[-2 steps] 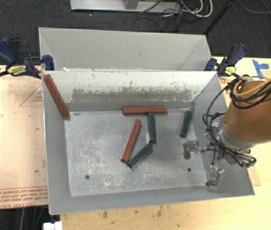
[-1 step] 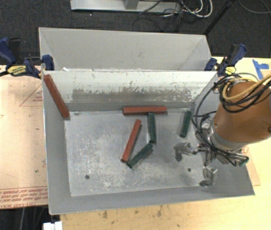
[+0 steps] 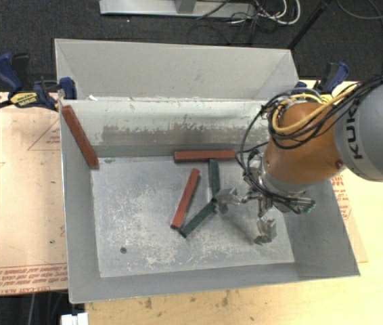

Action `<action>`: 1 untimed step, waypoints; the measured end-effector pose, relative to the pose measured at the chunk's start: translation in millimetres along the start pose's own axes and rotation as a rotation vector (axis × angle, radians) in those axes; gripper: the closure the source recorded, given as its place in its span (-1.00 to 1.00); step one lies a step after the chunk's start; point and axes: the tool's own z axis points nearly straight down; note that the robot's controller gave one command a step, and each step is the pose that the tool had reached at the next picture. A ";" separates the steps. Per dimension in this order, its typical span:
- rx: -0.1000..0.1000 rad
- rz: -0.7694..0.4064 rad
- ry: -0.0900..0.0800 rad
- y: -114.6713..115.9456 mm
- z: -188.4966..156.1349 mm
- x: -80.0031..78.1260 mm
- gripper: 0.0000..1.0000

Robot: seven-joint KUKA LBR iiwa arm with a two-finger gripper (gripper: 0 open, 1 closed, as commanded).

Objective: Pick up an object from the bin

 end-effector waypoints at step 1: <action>-0.010 0.000 0.008 -9.0 -11.0 -12.4 -1.00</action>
Offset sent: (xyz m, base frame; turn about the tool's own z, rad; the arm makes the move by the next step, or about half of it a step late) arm 0.0209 0.0385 -0.0139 -0.0673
